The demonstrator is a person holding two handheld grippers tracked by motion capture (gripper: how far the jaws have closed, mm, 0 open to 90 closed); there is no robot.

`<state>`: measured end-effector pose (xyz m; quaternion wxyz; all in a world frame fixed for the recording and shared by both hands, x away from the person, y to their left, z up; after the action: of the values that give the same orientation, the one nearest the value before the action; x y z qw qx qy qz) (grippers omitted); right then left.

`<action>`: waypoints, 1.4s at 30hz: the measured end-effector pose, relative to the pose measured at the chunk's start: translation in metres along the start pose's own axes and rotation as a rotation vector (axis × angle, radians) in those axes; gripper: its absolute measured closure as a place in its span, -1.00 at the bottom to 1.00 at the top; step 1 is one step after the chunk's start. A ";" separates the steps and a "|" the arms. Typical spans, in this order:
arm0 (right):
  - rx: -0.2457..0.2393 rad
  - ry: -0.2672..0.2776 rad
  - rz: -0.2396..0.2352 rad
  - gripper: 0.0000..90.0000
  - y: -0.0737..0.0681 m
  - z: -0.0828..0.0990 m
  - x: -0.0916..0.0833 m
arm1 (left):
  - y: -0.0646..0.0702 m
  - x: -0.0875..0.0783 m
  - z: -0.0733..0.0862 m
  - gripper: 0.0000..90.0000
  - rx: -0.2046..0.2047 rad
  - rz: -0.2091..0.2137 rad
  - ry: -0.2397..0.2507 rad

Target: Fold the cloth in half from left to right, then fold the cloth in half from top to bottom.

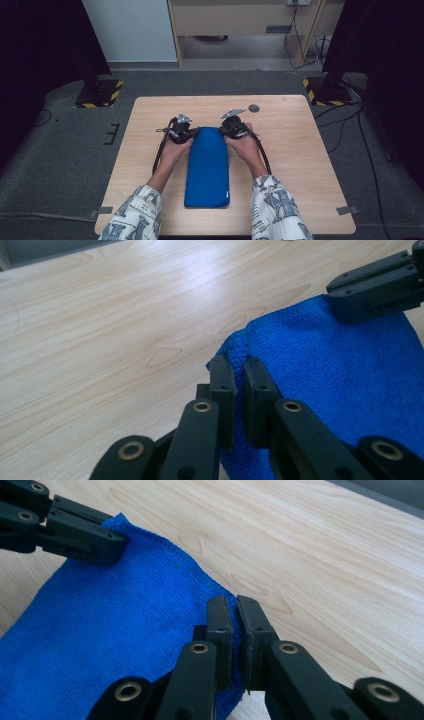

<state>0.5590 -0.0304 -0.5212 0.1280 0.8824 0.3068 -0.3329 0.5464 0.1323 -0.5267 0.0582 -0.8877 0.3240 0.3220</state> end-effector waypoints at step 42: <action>0.028 0.116 -0.009 0.90 0.016 -0.040 -0.036 | 0.000 -0.024 -0.058 0.89 0.022 -0.017 0.074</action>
<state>0.5680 -0.0421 -0.4669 0.0964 0.9006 0.3129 -0.2857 0.5633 0.1267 -0.4664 0.0587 -0.9011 0.3217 0.2847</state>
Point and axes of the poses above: each handheld gripper's, and its own axes: x roughly forward along the jaws, z roughly out of its underside, y roughly to its right, the point moved 6 cm from there along x, roughly forward along the jaws, and after that the axes turned 3 degrees about z, right-handed, at the moved point
